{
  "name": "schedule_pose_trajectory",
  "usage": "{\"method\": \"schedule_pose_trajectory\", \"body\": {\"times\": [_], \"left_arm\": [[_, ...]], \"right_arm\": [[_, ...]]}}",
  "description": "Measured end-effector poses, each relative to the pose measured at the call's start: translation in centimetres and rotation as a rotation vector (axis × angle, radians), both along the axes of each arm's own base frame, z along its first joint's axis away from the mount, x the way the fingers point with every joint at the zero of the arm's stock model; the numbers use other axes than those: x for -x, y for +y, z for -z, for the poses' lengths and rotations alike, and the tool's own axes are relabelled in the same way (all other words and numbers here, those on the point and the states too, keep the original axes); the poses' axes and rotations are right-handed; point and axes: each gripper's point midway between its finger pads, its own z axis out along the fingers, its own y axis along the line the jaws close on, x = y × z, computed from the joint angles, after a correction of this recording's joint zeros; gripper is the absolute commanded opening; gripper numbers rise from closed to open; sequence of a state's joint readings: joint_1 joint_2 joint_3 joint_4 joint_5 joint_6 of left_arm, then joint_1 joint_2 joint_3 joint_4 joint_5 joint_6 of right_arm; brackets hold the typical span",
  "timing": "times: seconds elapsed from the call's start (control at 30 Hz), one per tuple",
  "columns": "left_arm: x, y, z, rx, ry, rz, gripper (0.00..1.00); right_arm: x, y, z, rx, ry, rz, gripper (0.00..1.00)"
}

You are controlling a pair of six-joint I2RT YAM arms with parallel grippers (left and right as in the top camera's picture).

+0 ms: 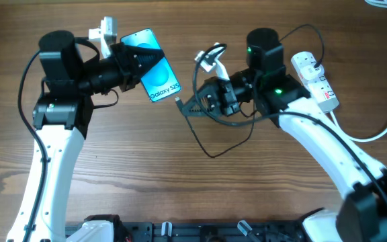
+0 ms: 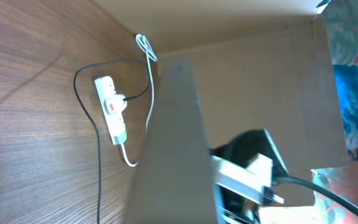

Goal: Plug charger to phone and switch on socket

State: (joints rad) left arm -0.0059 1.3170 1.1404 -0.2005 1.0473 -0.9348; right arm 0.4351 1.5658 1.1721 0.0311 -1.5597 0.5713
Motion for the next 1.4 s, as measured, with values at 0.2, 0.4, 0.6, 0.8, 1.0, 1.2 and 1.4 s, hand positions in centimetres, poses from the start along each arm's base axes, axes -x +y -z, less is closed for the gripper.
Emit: {"method": "schedule_pose_trajectory", "body": {"times": [0.2,0.4,0.6,0.8,1.0,1.2,1.4], "left_arm": [[0.5,-0.3,-0.3,0.031,0.03,0.026,0.04],[1.0,-3.1,-2.8,0.078,-0.055,0.095,0.04],[1.7,-4.1,-2.7,0.088,-0.029,0.122,0.04],[1.6,-4.1,-2.7,0.088,-0.03,0.122,0.04],[1.4,-4.2,-4.0,0.092,-0.113,0.125,0.04],[1.4,-4.2,-4.0,0.086,-0.126,0.127,0.04],[1.3,-4.0,-3.9,0.081,-0.126,0.118,0.04]], "right_arm": [[1.3,-0.6,-0.5,0.007,0.014,0.0,0.04],[1.3,-0.6,-0.5,0.0,-0.003,0.0,0.04],[1.1,-0.5,-1.0,-0.014,-0.031,0.0,0.04],[1.0,-0.4,-1.4,-0.007,-0.015,0.0,0.04],[1.0,-0.5,-1.3,0.01,0.023,0.001,0.04],[0.7,-0.6,-1.3,0.012,0.027,0.009,0.04],[0.1,-1.1,-1.3,0.012,0.029,0.029,0.04]]}}
